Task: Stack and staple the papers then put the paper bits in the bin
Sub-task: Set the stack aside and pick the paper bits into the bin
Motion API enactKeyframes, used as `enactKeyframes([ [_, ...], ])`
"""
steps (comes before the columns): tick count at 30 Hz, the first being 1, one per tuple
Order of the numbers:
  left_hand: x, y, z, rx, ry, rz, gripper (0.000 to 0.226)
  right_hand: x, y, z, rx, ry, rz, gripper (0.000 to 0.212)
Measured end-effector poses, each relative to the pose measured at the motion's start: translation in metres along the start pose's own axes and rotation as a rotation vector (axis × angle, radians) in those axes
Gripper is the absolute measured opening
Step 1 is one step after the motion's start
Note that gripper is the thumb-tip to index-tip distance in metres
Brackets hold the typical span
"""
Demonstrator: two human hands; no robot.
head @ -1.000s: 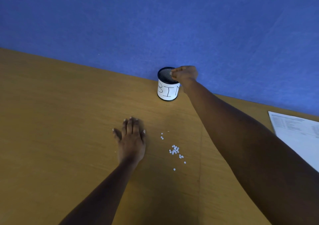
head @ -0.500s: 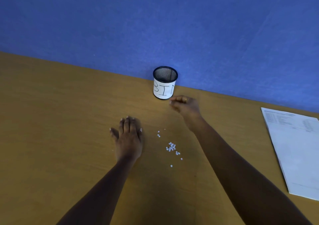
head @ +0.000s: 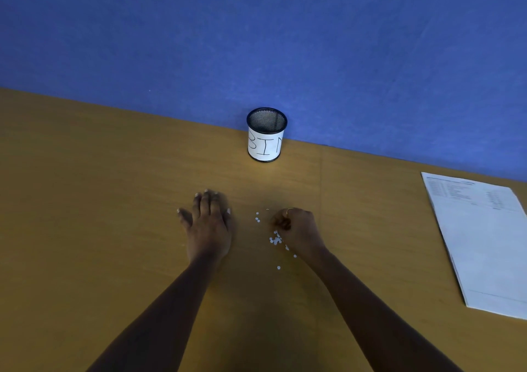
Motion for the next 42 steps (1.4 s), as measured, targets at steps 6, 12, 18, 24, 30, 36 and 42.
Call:
enactKeyframes([
  [6, 0.001, 0.0, -0.002, 0.011, 0.02, 0.004, 0.053, 0.018, 0.002, -0.021, 0.065, 0.012, 0.063, 0.017],
  [12, 0.002, -0.001, -0.003, 0.031, 0.011, 0.021, 0.068, 0.044, 0.024, -0.025, -0.143, 0.045, 0.247, 0.034],
  [18, 0.002, 0.0, -0.002, 0.021, 0.035, 0.017, 0.056, 0.036, 0.039, -0.004, -0.254, 0.104, 0.2, 0.069],
  [24, 0.002, -0.001, -0.003, 0.031, 0.022, 0.018, 0.073, 0.028, 0.027, 0.005, -0.092, -0.034, 0.215, 0.062],
  [30, 0.001, -0.001, -0.002, 0.057, 0.029, 0.021, 0.083, 0.016, 0.007, 0.015, 0.029, -0.206, 0.23, 0.051],
  [36, 0.003, -0.001, -0.002, 0.018, 0.006, 0.027, 0.073, 0.006, -0.017, 0.022, 0.074, -0.241, 0.17, 0.038],
  [42, 0.001, 0.0, 0.0, -0.002, -0.004, 0.027, 0.054, 0.011, -0.006, 0.012, -0.063, -0.212, 0.122, 0.042],
])
Point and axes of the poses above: each hand's wrist, its own y-axis away from the middle knuckle, its own z-axis out of the palm, x = y × z, the point moved 9 cm from there along -y, towards the middle knuckle, and after that the axes turned 14 degrees about x, right-handed, at the moved point
